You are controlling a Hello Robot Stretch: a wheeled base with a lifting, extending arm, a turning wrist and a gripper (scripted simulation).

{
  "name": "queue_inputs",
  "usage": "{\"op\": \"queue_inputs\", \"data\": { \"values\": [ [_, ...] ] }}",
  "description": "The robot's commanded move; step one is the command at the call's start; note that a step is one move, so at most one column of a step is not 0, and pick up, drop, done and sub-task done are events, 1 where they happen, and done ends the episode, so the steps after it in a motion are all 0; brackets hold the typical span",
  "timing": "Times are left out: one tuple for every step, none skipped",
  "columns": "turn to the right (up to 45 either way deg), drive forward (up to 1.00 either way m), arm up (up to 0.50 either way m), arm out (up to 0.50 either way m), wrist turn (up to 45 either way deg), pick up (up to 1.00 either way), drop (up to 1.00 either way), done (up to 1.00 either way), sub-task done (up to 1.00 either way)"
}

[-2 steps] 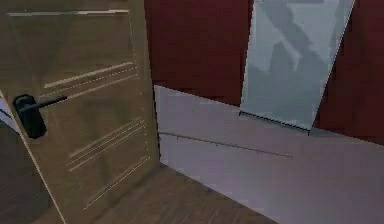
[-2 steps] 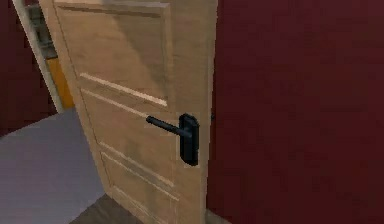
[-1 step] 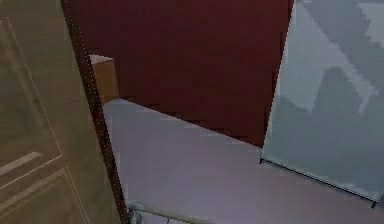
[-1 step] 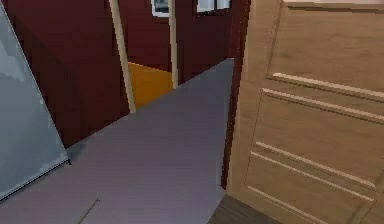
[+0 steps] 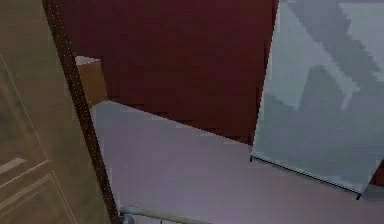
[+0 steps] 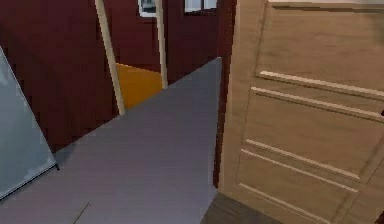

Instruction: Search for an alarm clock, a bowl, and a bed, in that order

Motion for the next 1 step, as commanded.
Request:
{"op": "queue_inputs", "data": {
  "values": [
    [0.0,1.00,0.00,0.00,0.0,0.00,0.00,0.00,0.00]
  ]
}}
